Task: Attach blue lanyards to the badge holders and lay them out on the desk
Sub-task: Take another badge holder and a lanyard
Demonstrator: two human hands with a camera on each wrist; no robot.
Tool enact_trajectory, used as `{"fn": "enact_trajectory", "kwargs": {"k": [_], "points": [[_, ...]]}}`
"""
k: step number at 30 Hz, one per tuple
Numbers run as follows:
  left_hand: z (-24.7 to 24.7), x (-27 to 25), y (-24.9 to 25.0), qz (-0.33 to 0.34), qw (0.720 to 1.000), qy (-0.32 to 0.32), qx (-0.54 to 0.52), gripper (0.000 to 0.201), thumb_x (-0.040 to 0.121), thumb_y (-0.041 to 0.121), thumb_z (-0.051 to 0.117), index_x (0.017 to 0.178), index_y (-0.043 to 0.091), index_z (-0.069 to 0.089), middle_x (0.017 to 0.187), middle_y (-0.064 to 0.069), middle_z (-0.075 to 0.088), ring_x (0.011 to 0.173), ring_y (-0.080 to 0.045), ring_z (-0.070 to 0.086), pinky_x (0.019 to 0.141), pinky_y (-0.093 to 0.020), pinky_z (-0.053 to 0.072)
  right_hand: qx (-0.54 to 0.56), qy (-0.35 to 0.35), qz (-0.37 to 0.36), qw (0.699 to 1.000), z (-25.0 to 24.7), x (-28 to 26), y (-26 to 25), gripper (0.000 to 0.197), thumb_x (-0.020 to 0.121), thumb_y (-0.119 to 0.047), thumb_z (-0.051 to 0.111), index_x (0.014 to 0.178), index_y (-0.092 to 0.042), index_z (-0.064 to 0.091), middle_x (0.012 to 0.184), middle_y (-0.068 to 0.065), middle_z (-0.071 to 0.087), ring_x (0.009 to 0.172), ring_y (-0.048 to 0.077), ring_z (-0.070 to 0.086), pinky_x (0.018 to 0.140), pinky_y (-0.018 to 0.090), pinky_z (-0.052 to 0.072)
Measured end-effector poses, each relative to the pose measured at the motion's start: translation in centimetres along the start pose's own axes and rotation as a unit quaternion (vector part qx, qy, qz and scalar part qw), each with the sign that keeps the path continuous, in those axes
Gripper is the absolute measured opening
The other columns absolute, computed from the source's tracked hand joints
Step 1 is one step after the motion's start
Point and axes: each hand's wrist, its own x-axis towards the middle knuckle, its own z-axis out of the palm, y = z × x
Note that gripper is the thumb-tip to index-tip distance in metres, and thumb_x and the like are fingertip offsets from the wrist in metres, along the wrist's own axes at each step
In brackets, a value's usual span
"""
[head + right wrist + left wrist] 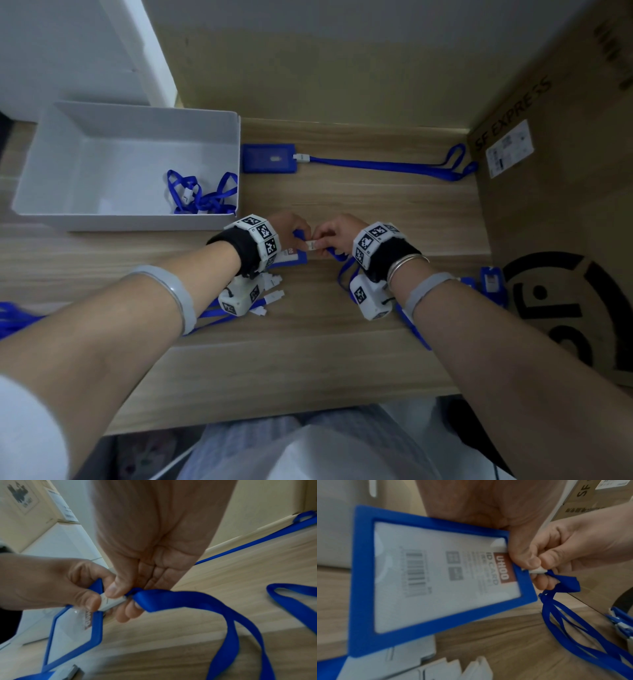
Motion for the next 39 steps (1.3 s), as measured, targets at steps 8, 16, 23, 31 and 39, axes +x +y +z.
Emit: {"fn": "enact_trajectory", "kwargs": {"k": [8,16,23,31,39], "points": [[-0.1,-0.1,-0.2,0.032,0.999,0.02,-0.017,0.021,0.086,0.013,0.062,0.104,0.004,0.066,0.083,0.003,0.05,0.085,-0.014,0.046,0.062,-0.02,0.035,0.03,0.011,-0.024,0.999,0.0,0.2,0.3,0.018,0.089,-0.017,0.061,0.1,-0.006,0.071,0.089,0.009,0.071,0.076,0.011,0.061,0.079,0.022,0.048],[-0.2,-0.2,-0.9,0.047,0.997,0.024,-0.051,0.019,0.084,0.008,0.063,0.101,-0.001,0.066,0.089,-0.001,0.054,0.086,-0.016,0.049,0.079,-0.023,0.036,0.041,0.016,-0.038,0.998,-0.1,0.7,0.3,0.015,0.089,-0.015,0.061,0.096,-0.007,0.071,0.083,0.002,0.068,0.072,0.009,0.061,0.077,0.022,0.049],[0.0,-0.4,-1.0,0.04,0.999,-0.006,-0.034,0.021,0.085,0.013,0.063,0.104,0.002,0.066,0.092,-0.001,0.053,0.087,-0.015,0.048,0.078,-0.023,0.035,0.004,-0.002,-0.032,0.999,0.2,0.7,0.5,0.017,0.091,-0.021,0.059,0.099,-0.011,0.071,0.085,-0.002,0.067,0.078,0.009,0.059,0.077,0.024,0.046],[-0.9,-0.4,-1.1,-0.001,1.0,-0.02,-0.014,0.039,0.078,0.019,0.072,0.114,0.008,0.06,0.104,-0.009,0.062,0.089,-0.019,0.053,0.075,-0.024,0.038,0.007,0.021,0.011,1.0,0.3,0.7,0.7,0.019,0.09,-0.024,0.059,0.089,-0.009,0.07,0.075,0.0,0.068,0.065,0.008,0.061,0.074,0.024,0.05],[-1.1,-0.4,-0.3,-0.037,0.999,-0.002,-0.011,0.044,0.077,0.024,0.073,0.115,0.005,0.058,0.119,-0.011,0.062,0.088,-0.016,0.05,0.074,-0.026,0.04,-0.005,0.022,0.063,0.998,0.9,1.4,-0.8,0.018,0.086,-0.021,0.059,0.079,-0.009,0.071,0.083,0.009,0.074,0.08,0.022,0.07,0.084,0.035,0.057]]}}
